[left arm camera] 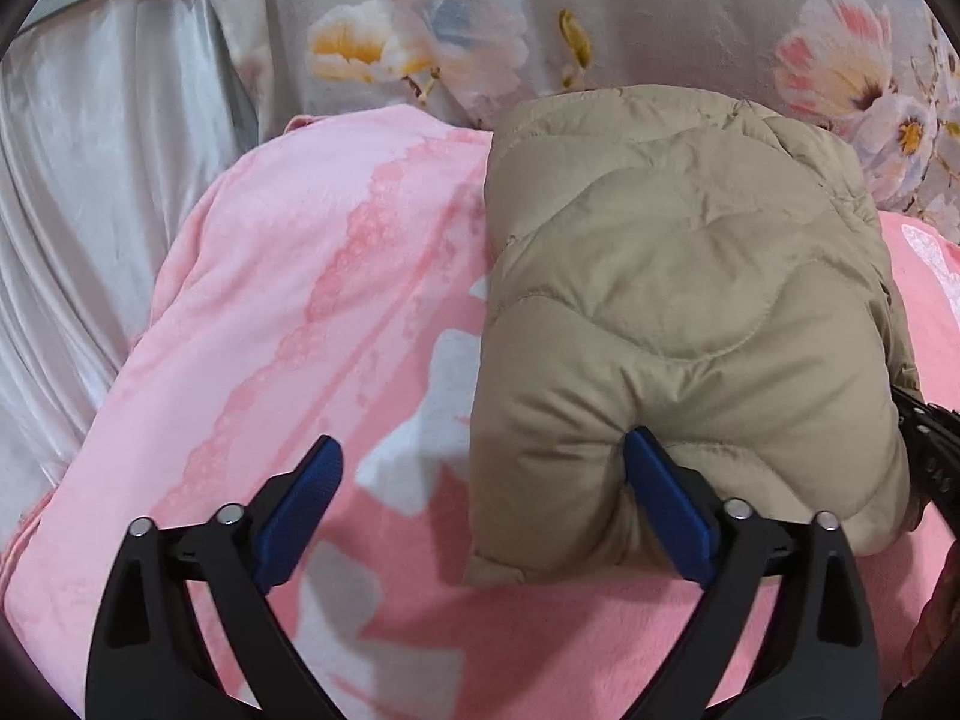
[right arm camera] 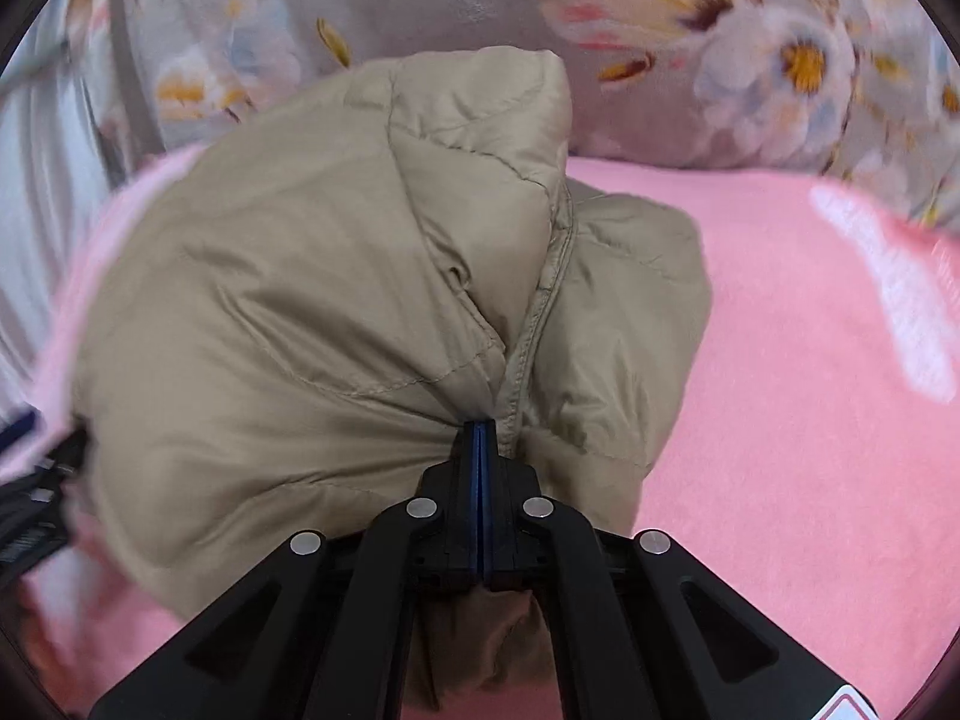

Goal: Fold large clothes

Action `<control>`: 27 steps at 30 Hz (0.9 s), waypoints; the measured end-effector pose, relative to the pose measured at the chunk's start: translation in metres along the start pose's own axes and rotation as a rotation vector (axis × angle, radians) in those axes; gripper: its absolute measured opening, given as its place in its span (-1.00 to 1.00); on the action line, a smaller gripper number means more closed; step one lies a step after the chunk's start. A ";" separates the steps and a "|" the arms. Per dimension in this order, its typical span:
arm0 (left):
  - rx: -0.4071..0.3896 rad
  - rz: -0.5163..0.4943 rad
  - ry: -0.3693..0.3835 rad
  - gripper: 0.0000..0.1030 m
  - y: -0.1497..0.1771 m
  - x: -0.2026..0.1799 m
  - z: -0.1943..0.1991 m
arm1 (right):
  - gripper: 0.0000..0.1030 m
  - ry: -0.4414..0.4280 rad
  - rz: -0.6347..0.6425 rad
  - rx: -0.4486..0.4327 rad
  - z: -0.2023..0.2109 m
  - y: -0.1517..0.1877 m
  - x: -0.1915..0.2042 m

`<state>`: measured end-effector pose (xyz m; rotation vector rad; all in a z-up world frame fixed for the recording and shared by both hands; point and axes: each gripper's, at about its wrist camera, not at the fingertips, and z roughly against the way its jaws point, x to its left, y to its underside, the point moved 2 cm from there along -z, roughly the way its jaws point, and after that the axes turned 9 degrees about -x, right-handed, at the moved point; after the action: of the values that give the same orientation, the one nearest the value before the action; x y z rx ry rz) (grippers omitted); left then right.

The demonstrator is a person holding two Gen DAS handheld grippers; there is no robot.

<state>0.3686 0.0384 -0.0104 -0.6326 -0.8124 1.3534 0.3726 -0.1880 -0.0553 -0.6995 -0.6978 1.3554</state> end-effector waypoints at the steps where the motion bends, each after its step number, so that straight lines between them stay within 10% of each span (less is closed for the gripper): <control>1: -0.002 0.002 0.003 0.85 0.001 -0.002 -0.001 | -0.99 0.023 0.019 -0.006 -0.006 0.000 0.000; 11: 0.001 -0.004 0.010 0.88 0.004 -0.017 -0.007 | -1.00 0.036 0.011 0.049 -0.031 -0.019 -0.009; 20: 0.025 -0.011 0.034 0.85 0.025 -0.005 0.048 | -0.74 -0.065 -0.097 -0.074 0.104 0.024 -0.003; 27: 0.005 0.011 0.020 0.85 0.059 -0.002 0.089 | 0.10 -0.045 -0.102 -0.095 0.147 0.076 0.013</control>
<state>0.2622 0.0387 -0.0052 -0.6471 -0.7906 1.3570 0.2112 -0.1618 -0.0239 -0.7013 -0.8276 1.2545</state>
